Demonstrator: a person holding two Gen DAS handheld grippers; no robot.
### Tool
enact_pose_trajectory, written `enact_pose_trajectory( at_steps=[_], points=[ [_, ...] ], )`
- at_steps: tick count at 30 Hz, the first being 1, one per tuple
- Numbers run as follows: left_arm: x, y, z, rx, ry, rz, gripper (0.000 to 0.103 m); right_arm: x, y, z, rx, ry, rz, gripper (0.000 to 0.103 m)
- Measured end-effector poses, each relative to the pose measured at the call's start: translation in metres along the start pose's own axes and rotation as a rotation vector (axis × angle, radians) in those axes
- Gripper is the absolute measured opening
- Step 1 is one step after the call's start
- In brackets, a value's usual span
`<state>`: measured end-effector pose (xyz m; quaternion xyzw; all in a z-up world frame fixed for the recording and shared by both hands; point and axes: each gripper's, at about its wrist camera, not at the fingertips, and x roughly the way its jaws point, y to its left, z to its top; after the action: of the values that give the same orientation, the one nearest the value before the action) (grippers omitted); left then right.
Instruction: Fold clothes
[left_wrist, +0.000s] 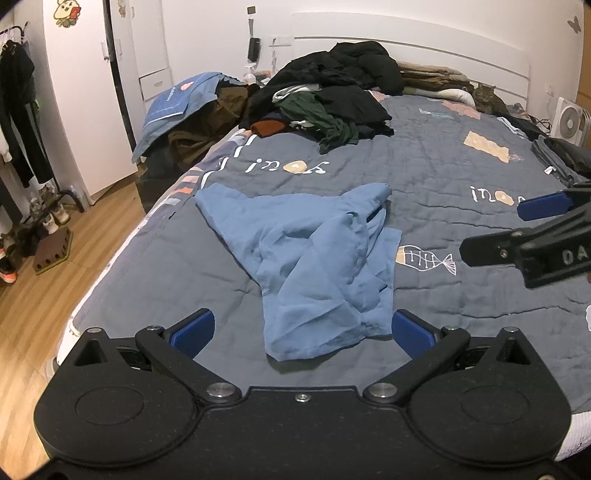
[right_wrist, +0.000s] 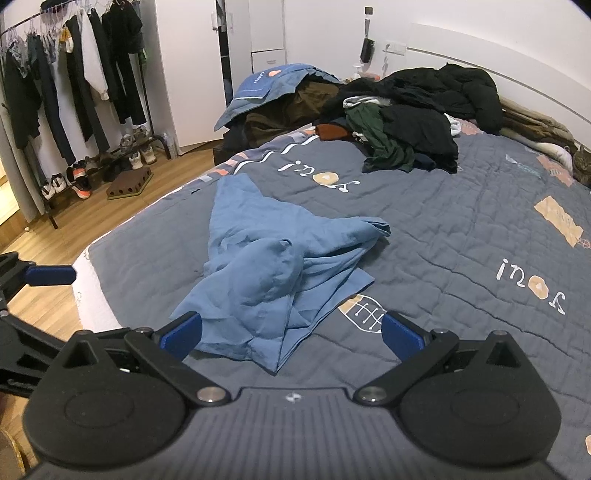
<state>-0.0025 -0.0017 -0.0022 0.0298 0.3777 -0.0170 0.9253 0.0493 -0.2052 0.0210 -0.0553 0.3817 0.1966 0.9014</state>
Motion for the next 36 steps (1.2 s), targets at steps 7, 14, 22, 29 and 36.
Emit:
enact_pose_trajectory(
  at_steps=[7, 14, 22, 29, 36],
  points=[
    [0.006, 0.018, -0.005, -0.077, -0.015, -0.035, 0.103, 0.042, -0.016, 0.007, 0.039, 0.009, 0.019, 0.101],
    [0.015, 0.033, -0.009, -0.126, -0.016, -0.063, 0.103, 0.098, -0.03, 0.018, 0.123, 0.003, 0.113, 0.101],
    [0.023, 0.051, -0.012, -0.179, -0.002, -0.066, 0.103, 0.159, -0.031, 0.024, 0.262, 0.023, 0.237, 0.101],
    [0.027, 0.061, -0.017, -0.208, 0.016, -0.059, 0.103, 0.191, -0.026, 0.024, 0.339, 0.1, 0.261, 0.067],
    [0.021, 0.052, -0.015, -0.179, 0.002, -0.058, 0.103, 0.171, -0.033, 0.013, 0.371, 0.101, 0.288, 0.008]
  ],
)
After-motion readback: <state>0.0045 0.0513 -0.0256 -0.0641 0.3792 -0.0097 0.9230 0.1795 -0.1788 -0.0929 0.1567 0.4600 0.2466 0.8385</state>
